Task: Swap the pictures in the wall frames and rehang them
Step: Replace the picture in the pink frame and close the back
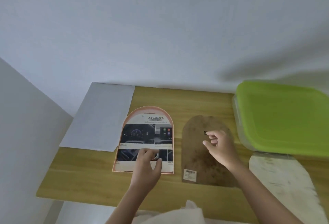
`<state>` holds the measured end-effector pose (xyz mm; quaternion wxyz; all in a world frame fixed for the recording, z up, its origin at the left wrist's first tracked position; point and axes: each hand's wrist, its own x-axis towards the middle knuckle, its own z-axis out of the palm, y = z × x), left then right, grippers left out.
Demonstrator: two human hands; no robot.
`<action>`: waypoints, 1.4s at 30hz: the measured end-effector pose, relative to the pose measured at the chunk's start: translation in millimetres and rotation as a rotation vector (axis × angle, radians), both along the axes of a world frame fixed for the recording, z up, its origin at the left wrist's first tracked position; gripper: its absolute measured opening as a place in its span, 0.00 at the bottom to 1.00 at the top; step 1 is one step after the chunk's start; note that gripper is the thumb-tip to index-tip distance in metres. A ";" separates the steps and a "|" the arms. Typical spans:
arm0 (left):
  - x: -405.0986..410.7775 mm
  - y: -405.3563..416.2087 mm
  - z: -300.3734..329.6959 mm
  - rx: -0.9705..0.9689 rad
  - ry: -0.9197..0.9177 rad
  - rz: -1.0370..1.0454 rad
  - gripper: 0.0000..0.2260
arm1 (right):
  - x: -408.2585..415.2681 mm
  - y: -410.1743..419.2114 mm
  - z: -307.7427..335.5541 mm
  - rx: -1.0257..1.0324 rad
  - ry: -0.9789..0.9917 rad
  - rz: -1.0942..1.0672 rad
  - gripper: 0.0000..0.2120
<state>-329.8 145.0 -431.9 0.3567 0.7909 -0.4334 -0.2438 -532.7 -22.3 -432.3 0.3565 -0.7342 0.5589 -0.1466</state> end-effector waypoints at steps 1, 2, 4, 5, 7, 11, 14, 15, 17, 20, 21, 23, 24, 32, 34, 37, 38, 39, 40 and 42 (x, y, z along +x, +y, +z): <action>-13.1 -2.0 -1.7 0.011 0.014 -0.007 0.07 | -14.2 4.8 -3.1 0.004 0.020 -0.029 0.16; -25.7 -3.9 -3.5 0.021 0.031 -0.012 0.08 | -27.5 8.8 -6.1 0.014 0.038 -0.056 0.16; -48.7 -7.8 -8.9 0.043 0.061 -0.011 0.09 | -50.7 13.7 -11.3 0.040 0.074 -0.108 0.18; -58.9 -9.2 -11.9 0.058 0.069 -0.004 0.10 | -60.7 14.8 -14.1 0.044 0.093 -0.129 0.19; -76.4 -11.9 -17.0 0.091 0.062 0.023 0.11 | -77.3 14.1 -19.4 0.041 0.135 -0.152 0.22; -97.9 -15.7 -19.8 0.157 0.036 0.079 0.10 | -92.4 11.2 -23.7 0.092 0.184 -0.140 0.26; -103.9 -20.4 -16.4 0.195 0.015 0.117 0.11 | -90.8 9.8 -24.2 0.109 0.174 -0.101 0.29; -105.1 -22.4 -15.2 0.209 0.012 0.122 0.11 | -89.1 9.6 -24.3 0.112 0.176 -0.097 0.29; -106.6 -26.6 -14.1 0.239 0.037 0.138 0.12 | -85.7 9.5 -23.2 0.136 0.167 -0.114 0.31; -106.1 -33.1 -13.1 0.262 0.102 0.174 0.14 | -84.3 9.9 -24.0 0.194 0.102 -0.159 0.33; -104.8 -35.2 -12.1 0.255 0.130 0.193 0.14 | -84.8 9.8 -24.3 0.203 0.077 -0.168 0.33; -101.4 -37.8 -9.0 0.233 0.179 0.222 0.15 | -86.7 9.5 -23.1 0.227 0.015 -0.196 0.32; -99.3 -38.5 -7.6 0.223 0.188 0.221 0.15 | -87.5 9.8 -20.9 0.238 -0.021 -0.214 0.31; -69.0 -26.7 9.0 0.153 0.181 0.173 0.21 | -71.0 22.5 -6.4 0.223 -0.165 -0.314 0.31; -51.7 -21.1 14.3 0.132 0.219 0.185 0.20 | -54.1 25.7 -1.9 0.201 -0.197 -0.306 0.30; -20.3 -11.9 19.6 0.118 0.231 0.191 0.19 | -21.0 32.8 2.9 0.189 -0.240 -0.273 0.30; -8.9 -7.8 21.0 0.110 0.237 0.197 0.19 | -8.4 35.6 3.5 0.186 -0.256 -0.268 0.30; 3.8 -3.4 22.3 0.103 0.243 0.209 0.18 | 5.3 38.4 4.2 0.184 -0.269 -0.259 0.30; 14.3 0.6 23.3 0.104 0.241 0.220 0.18 | 16.9 41.1 5.0 0.187 -0.281 -0.253 0.30; 34.1 8.9 24.8 0.111 0.225 0.243 0.18 | 39.1 45.8 5.5 0.199 -0.293 -0.234 0.30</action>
